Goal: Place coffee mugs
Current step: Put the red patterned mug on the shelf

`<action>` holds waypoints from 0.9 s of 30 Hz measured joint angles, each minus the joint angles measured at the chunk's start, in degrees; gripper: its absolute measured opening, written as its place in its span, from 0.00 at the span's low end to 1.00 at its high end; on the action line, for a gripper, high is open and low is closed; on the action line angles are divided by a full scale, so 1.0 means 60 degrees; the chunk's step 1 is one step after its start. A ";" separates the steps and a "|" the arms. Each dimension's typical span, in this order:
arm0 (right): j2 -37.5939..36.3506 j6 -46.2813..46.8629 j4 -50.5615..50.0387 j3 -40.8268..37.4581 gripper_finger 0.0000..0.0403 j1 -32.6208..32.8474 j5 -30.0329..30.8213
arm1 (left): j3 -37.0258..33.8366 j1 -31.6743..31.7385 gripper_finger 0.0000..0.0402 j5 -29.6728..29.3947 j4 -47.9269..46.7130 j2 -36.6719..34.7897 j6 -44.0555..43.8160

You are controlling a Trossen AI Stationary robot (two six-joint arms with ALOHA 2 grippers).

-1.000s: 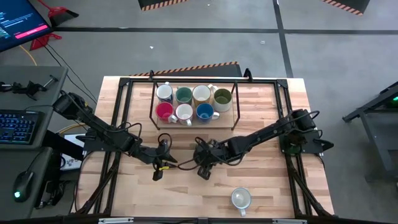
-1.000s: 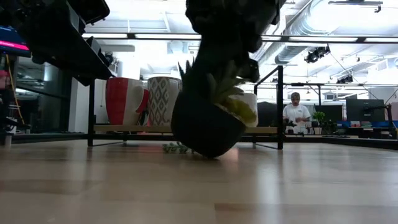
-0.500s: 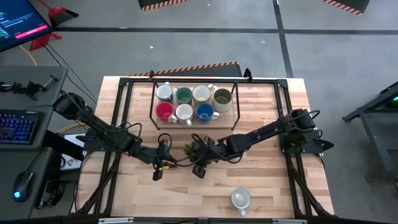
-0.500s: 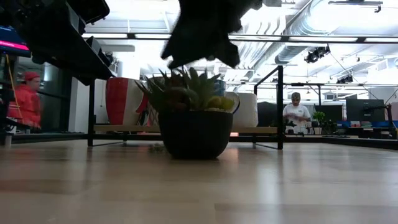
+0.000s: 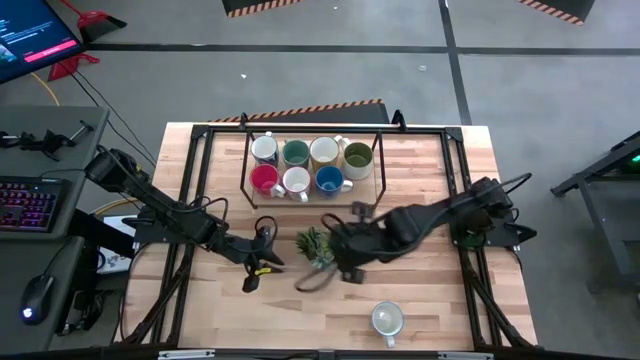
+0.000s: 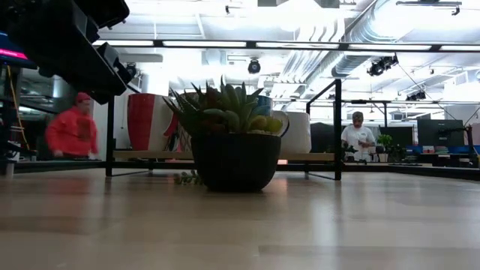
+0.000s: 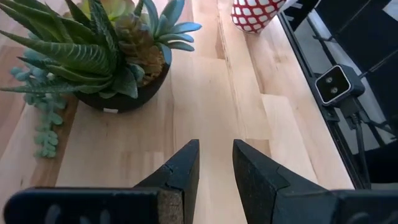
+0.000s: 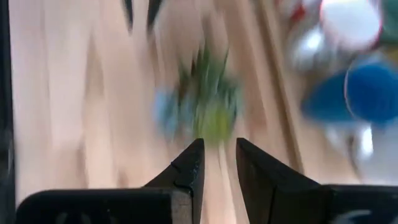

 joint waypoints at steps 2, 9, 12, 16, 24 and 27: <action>-0.0023 0.0429 -0.1570 0.0455 0.18 0.0285 -0.0353 | 0.0000 -0.0015 0.22 0.0020 -0.0044 0.0000 -0.0018; -0.0735 0.1591 -0.3358 -0.0021 0.18 0.1334 -0.0842 | 0.0000 -0.0175 0.22 0.0370 -0.0374 -0.0037 -0.0430; -0.1849 0.2886 -0.3676 -0.1217 0.18 0.1891 -0.0478 | -0.0010 -0.0321 0.22 0.0675 -0.0705 -0.0304 -0.0973; -0.3698 0.4473 -0.3150 -0.3324 0.18 0.2856 -0.0104 | -0.0001 -0.0629 0.22 0.0742 -0.1471 -0.0979 -0.2007; -0.6614 0.6878 -0.1035 -0.7267 0.18 0.4788 -0.1156 | 0.0615 -0.1715 0.22 0.0466 -0.4107 -0.2415 -0.4444; -0.7195 0.7404 0.0129 -0.8500 0.18 0.5447 -0.1650 | 0.0616 -0.2221 0.22 0.0143 -0.3931 -0.2369 -0.5398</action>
